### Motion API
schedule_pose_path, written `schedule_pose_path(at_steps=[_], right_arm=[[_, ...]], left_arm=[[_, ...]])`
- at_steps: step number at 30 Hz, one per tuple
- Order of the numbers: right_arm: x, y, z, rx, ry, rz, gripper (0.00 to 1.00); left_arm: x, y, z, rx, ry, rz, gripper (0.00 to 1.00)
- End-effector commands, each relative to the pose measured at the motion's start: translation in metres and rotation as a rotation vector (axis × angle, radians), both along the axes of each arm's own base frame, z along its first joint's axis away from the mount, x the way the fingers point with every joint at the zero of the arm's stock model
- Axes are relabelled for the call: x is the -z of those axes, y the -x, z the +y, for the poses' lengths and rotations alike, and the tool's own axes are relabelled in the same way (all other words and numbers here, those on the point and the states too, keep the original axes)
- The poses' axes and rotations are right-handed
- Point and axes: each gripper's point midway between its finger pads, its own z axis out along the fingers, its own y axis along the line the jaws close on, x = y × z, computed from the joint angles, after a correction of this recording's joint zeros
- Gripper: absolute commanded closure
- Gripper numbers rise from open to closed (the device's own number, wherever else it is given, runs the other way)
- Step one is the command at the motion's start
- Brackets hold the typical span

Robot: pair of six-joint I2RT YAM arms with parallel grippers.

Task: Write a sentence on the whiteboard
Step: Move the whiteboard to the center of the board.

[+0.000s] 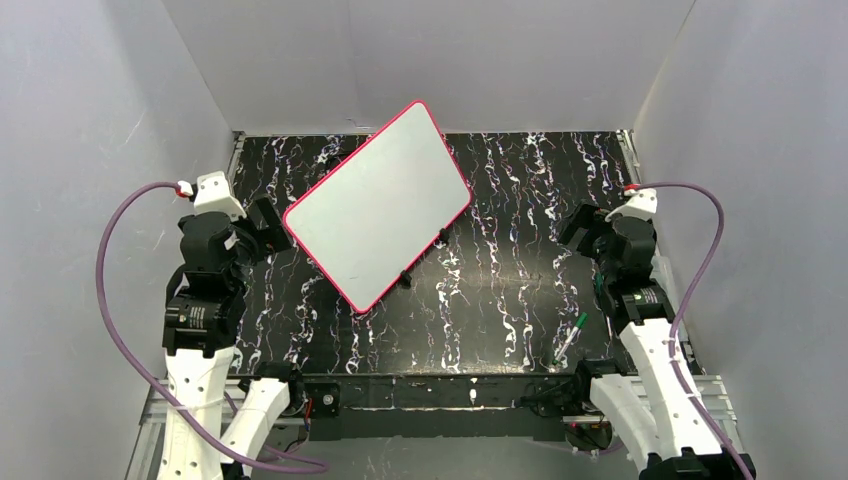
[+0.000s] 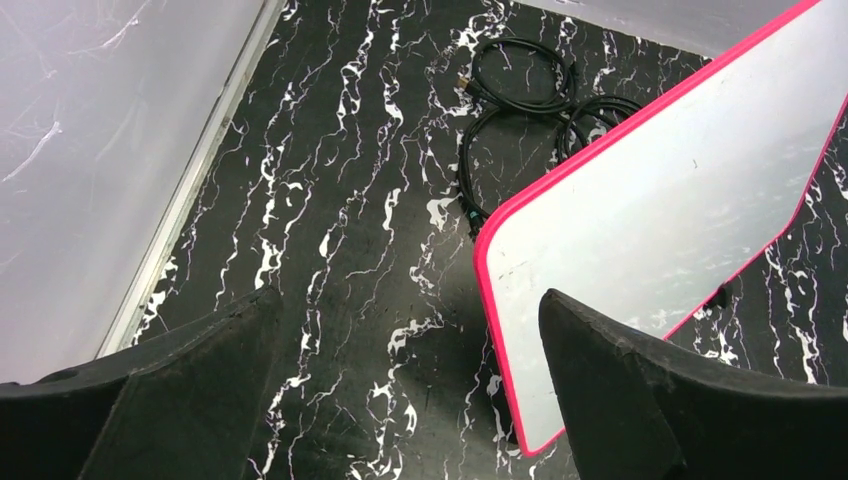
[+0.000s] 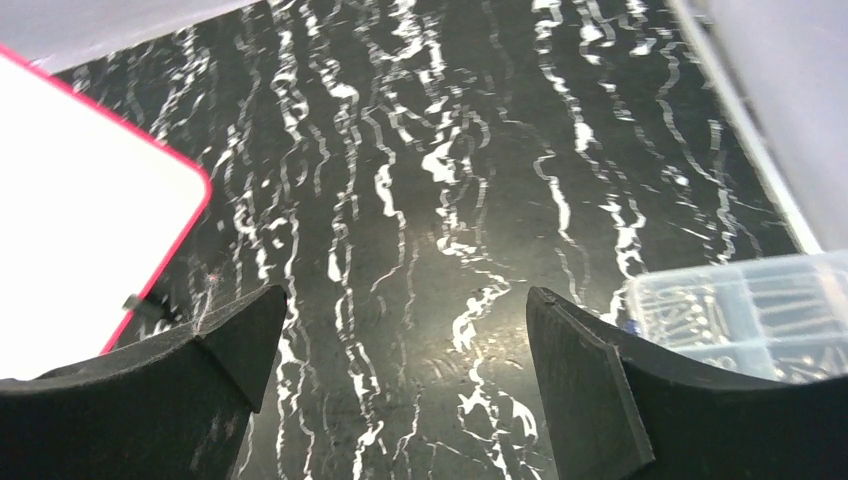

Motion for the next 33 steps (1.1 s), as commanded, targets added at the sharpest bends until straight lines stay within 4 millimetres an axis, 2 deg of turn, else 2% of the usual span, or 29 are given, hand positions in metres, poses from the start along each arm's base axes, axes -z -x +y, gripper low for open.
schedule_pose_path(at_steps=[1,5,9,11,15,20,25,33], right_arm=[[-0.021,-0.011,0.040,-0.241,-0.015,-0.075,0.01],[-0.007,-0.020,0.078,-0.440,-0.076,-0.021,0.01],[0.003,-0.024,0.114,-0.564,-0.087,-0.013,0.03],[0.010,-0.022,0.133,-0.610,-0.065,-0.017,0.05],[0.037,-0.024,0.176,-0.714,-0.043,0.022,0.18],[0.068,-0.032,0.229,-0.822,0.027,0.049,0.31],[0.093,-0.047,0.261,-0.875,0.067,0.061,0.38],[0.128,-0.075,0.279,-0.872,0.164,0.072,0.43]], left_arm=[[-0.033,-0.008,0.006,-0.036,-0.005,-0.100,0.02],[-0.048,-0.024,0.006,-0.046,0.001,-0.159,0.02],[-0.043,-0.037,0.015,-0.110,0.010,-0.200,0.02],[-0.039,-0.039,0.012,-0.098,0.022,-0.234,0.02],[-0.039,-0.038,-0.001,-0.008,0.013,-0.306,0.02],[-0.034,-0.033,0.006,-0.030,-0.001,-0.344,0.02],[-0.028,-0.032,0.005,-0.022,0.024,-0.349,0.02],[-0.025,-0.035,0.004,-0.010,0.044,-0.344,0.02]])
